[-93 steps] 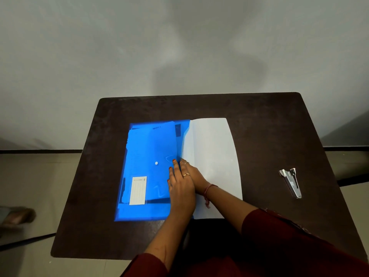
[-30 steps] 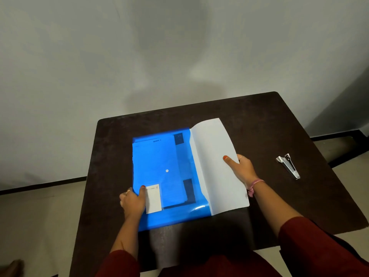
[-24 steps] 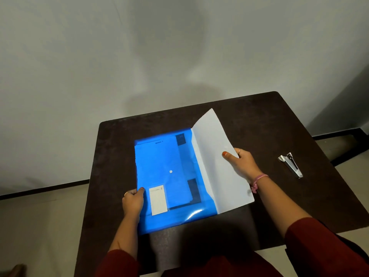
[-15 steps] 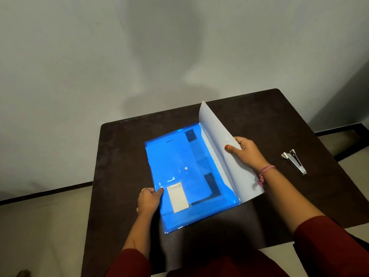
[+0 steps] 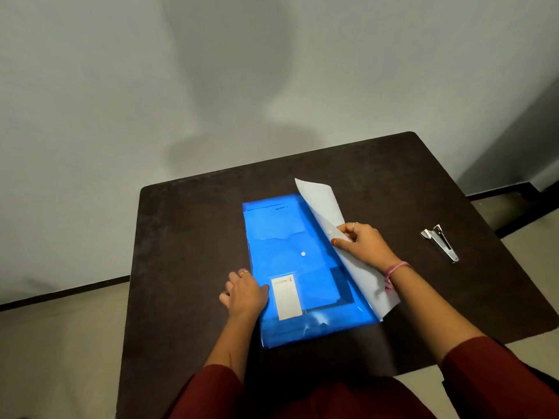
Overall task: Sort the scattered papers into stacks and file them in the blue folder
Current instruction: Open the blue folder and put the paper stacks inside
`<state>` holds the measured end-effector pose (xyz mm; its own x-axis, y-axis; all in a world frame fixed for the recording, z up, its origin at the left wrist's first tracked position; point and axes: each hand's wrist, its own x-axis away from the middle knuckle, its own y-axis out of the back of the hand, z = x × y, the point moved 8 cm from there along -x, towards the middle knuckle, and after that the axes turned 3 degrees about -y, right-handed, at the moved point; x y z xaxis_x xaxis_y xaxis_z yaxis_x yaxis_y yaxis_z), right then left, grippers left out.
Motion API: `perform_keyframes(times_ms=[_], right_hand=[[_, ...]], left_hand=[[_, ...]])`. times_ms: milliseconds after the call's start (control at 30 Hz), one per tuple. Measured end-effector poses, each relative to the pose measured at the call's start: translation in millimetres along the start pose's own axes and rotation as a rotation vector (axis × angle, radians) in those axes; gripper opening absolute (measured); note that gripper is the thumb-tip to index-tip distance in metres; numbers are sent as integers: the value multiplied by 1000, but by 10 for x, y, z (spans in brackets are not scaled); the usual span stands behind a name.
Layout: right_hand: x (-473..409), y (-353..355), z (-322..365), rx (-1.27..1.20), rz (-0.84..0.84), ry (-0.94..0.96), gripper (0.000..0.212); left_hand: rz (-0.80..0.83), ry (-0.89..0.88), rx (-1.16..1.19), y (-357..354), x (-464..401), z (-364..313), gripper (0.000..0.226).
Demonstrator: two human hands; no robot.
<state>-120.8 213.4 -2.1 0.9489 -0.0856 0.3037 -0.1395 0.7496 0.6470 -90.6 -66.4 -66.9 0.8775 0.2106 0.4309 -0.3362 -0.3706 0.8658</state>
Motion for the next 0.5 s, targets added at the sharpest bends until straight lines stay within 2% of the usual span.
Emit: perform_keyframes(times_ms=[100, 233, 333, 500], right_hand=[[-49, -237, 30, 13, 88, 14, 18], [-124, -501, 44, 63, 181, -10, 24], [-167, -608, 30, 75, 211, -26, 27], [-224, -676, 34, 99, 247, -32, 28]], left_hand=[[17, -192, -85, -21, 27, -245, 82], [204, -421, -185, -281, 62, -500, 105], [258, -478, -188, -404, 40, -555, 109], [228, -495, -210, -493, -14, -499, 105]])
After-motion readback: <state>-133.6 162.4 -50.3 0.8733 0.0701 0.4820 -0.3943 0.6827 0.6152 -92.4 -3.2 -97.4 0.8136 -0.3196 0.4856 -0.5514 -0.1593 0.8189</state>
